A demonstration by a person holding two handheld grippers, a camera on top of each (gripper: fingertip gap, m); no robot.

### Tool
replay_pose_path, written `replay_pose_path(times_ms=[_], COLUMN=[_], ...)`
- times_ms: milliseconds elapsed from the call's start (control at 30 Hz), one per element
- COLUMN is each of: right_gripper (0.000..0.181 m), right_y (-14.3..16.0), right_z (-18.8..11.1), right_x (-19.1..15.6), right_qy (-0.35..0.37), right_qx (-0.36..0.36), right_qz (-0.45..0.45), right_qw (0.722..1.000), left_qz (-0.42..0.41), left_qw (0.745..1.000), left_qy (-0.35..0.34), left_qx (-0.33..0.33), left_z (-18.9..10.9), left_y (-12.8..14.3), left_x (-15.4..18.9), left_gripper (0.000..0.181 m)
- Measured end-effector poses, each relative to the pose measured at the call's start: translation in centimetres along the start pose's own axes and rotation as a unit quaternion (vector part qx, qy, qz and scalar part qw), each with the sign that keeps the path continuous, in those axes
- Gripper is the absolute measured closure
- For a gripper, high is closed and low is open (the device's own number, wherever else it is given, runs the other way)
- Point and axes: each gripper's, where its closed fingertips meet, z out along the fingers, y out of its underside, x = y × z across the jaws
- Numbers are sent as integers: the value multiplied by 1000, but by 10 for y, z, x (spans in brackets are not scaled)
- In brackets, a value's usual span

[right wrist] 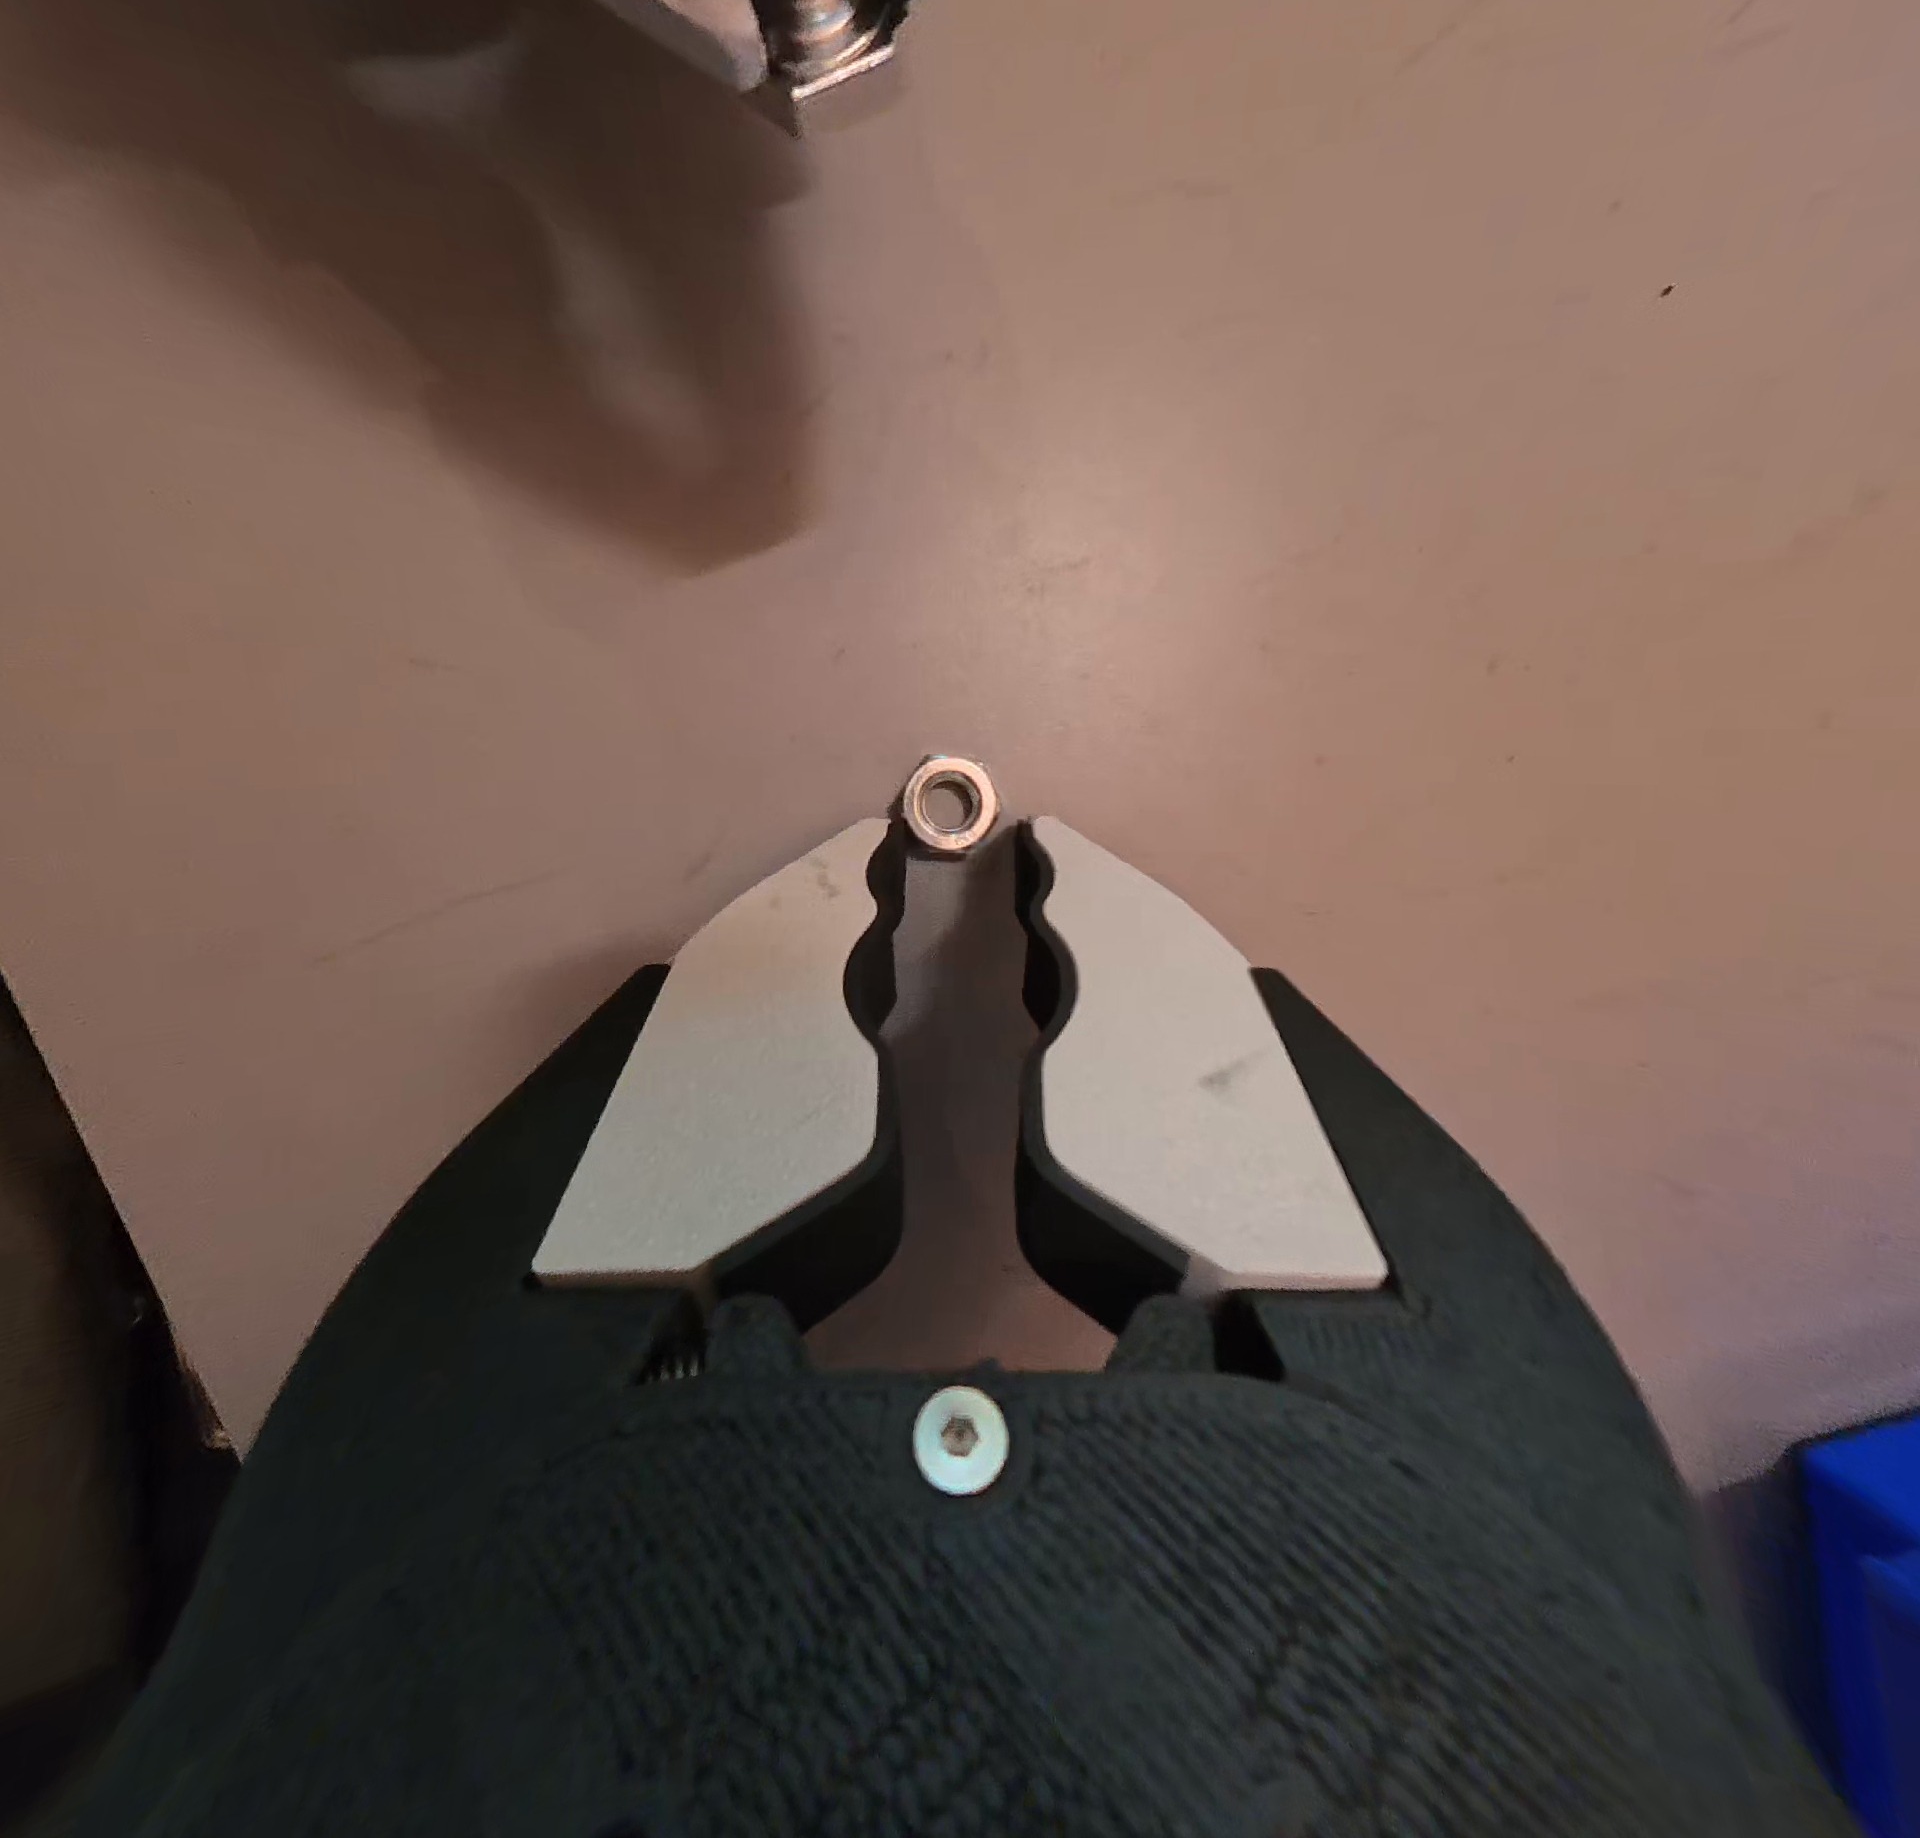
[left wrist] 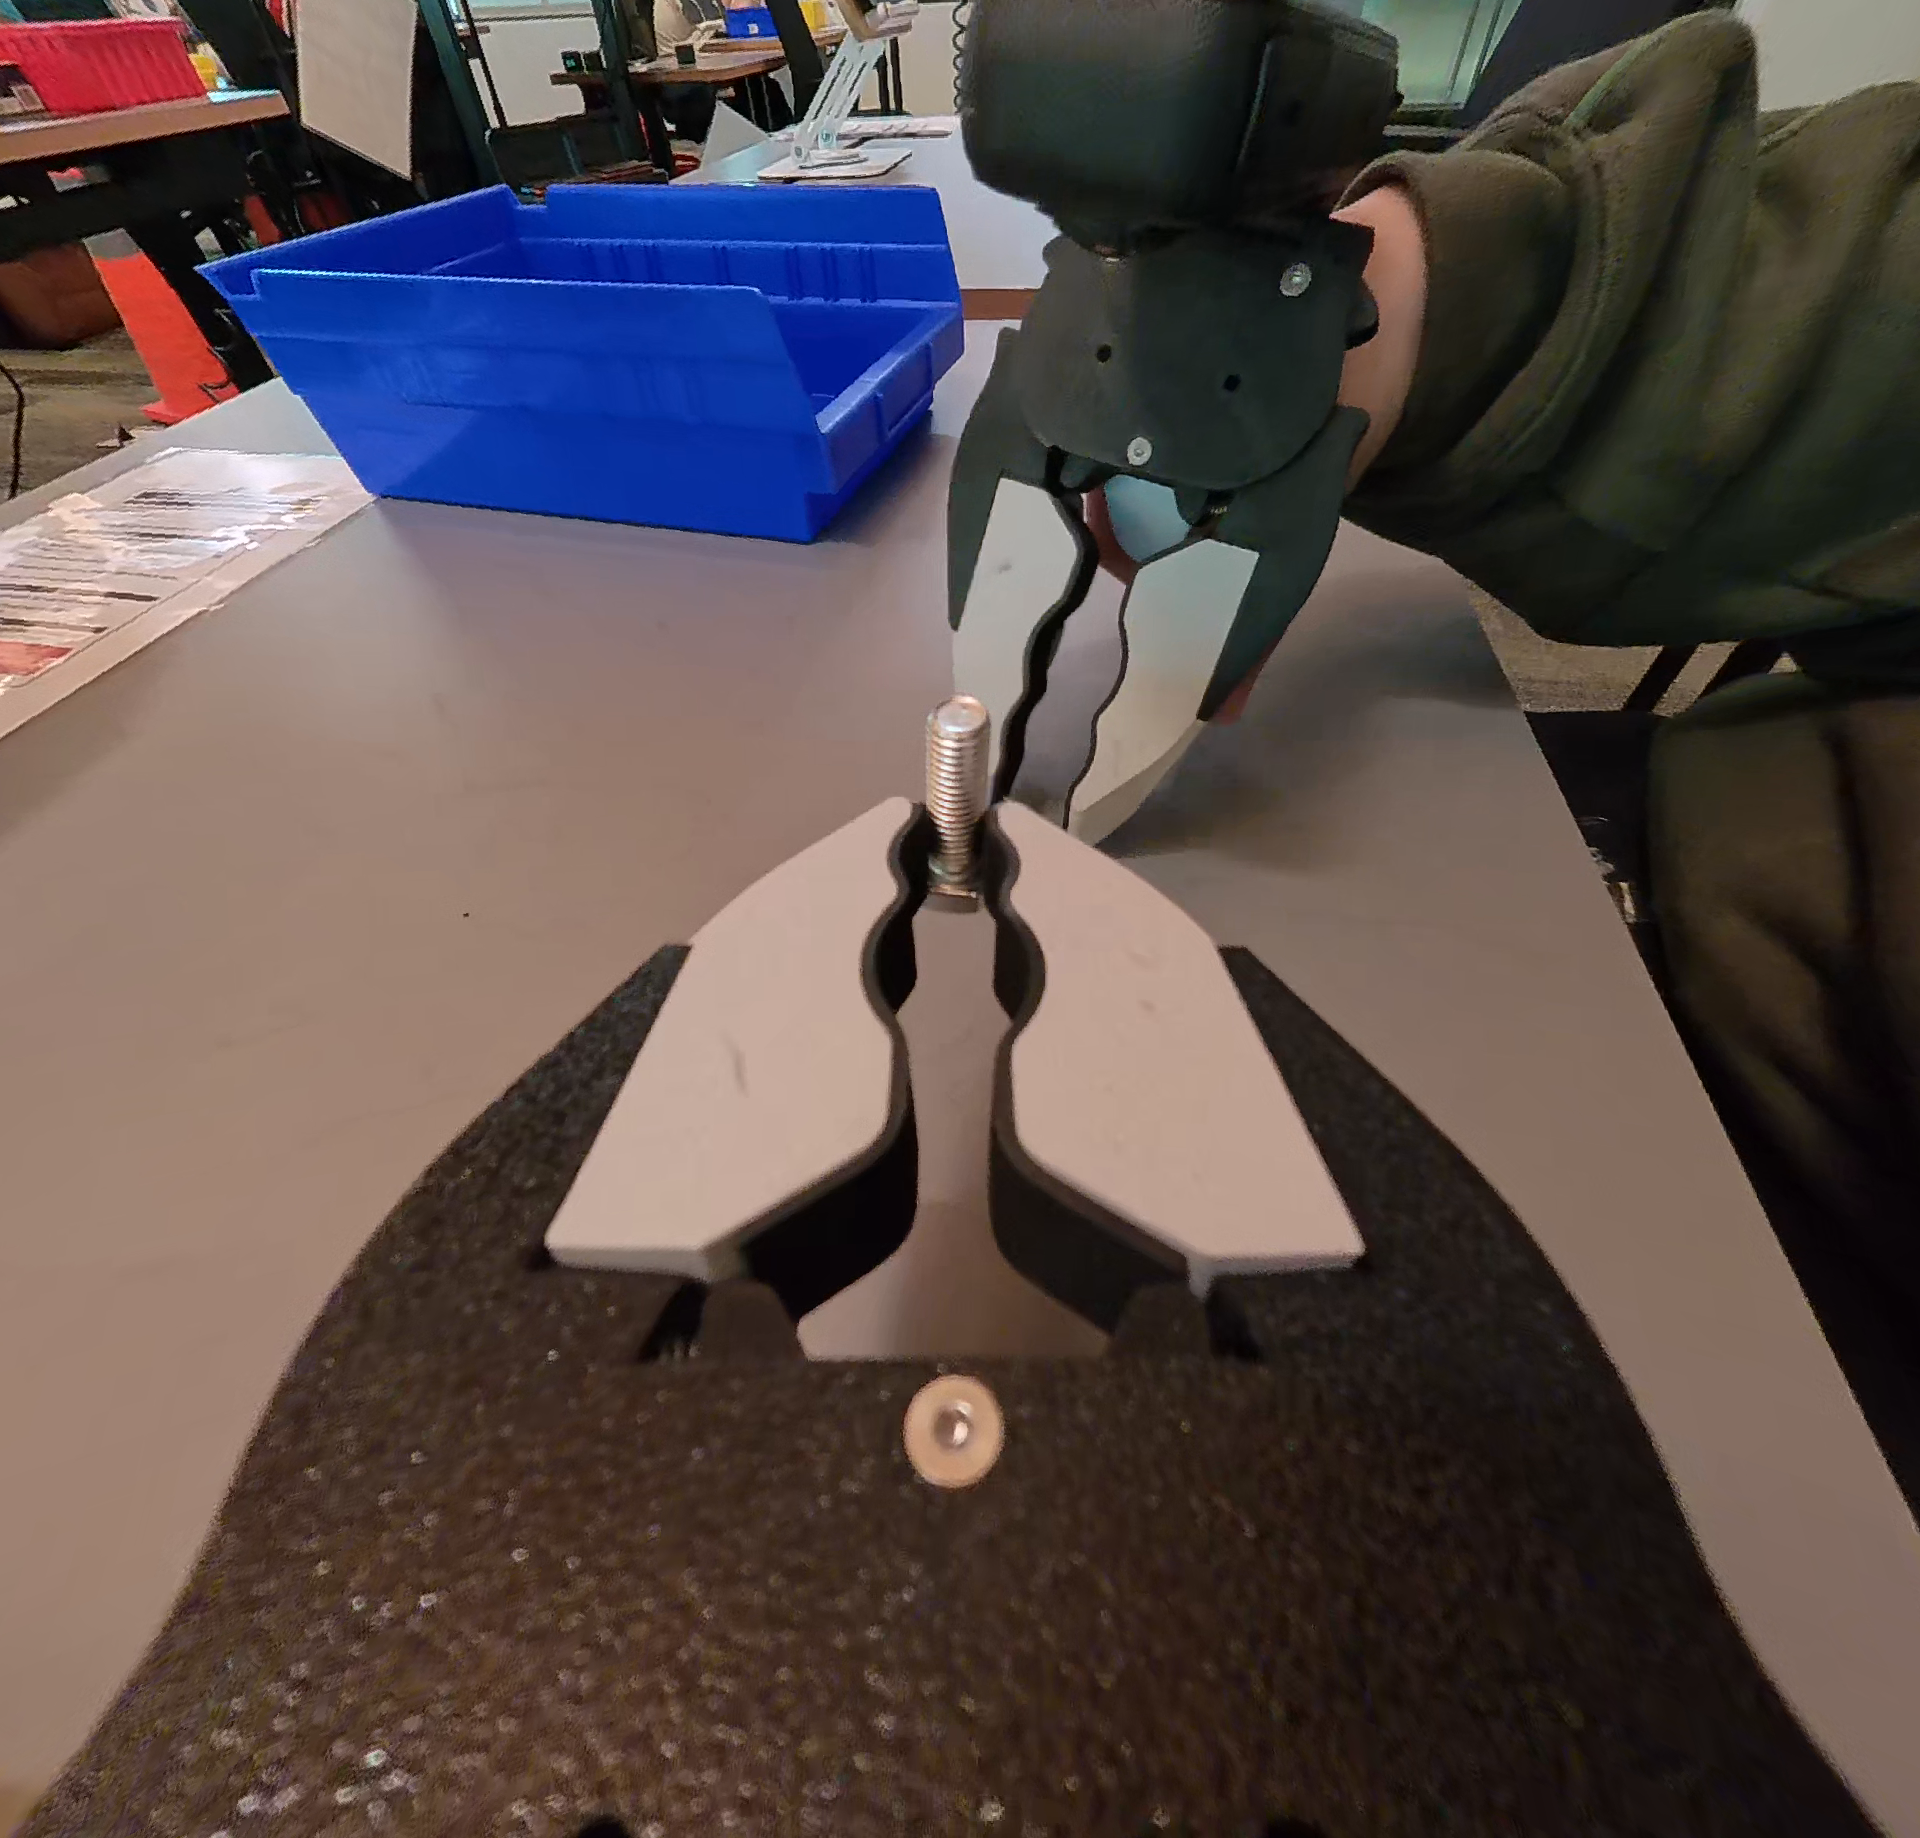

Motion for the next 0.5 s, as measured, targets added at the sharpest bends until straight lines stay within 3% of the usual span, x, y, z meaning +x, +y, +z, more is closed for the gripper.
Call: replay_pose_path(times_ms=[333, 500], right_gripper=[166, 166], right_y=[-3, -49], right_z=[-2, -42], right_x=[3, 5], right_qy=[15, 40], right_qx=[8, 93], right_qz=[-29, -63], right_qw=[999, 993], left_qz=[-24, -29], left_qw=[999, 999], left_qy=[30, 20], left_qx=[12, 7], left_z=[1, 2], left_y=[-4, -3], left_x=[7, 4], left_gripper=[172, 172])
